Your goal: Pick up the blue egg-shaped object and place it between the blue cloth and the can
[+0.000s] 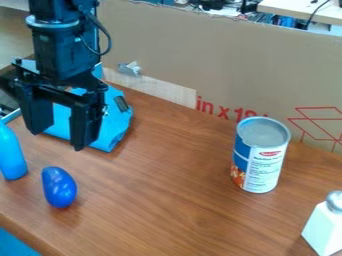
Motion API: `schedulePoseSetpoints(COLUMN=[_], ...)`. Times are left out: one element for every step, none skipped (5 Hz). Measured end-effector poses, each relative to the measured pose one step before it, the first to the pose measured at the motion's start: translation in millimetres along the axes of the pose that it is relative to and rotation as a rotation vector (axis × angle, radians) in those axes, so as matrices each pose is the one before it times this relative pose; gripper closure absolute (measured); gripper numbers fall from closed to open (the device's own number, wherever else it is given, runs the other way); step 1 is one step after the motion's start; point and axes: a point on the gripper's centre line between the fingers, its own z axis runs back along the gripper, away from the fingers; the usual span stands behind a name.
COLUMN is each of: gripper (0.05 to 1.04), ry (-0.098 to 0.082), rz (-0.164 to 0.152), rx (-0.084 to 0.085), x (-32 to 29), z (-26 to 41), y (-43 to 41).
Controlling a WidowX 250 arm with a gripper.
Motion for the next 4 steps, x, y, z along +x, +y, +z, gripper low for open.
schedulePoseSetpoints(gripper=[0.081,0.081,0.081,0.081], ry=[0.0152,-0.0578,-0.0335,0.0264], rz=[0.001,0.124,0.1217,0.0706], rx=[-0.0024,-0.0427,-0.0041,-0.0079], x=[-1.04,6.16,3.89,11.66], z=[-3.78,0.3,-12.09,-24.25], y=[-0.48,12.98,13.61,5.83])
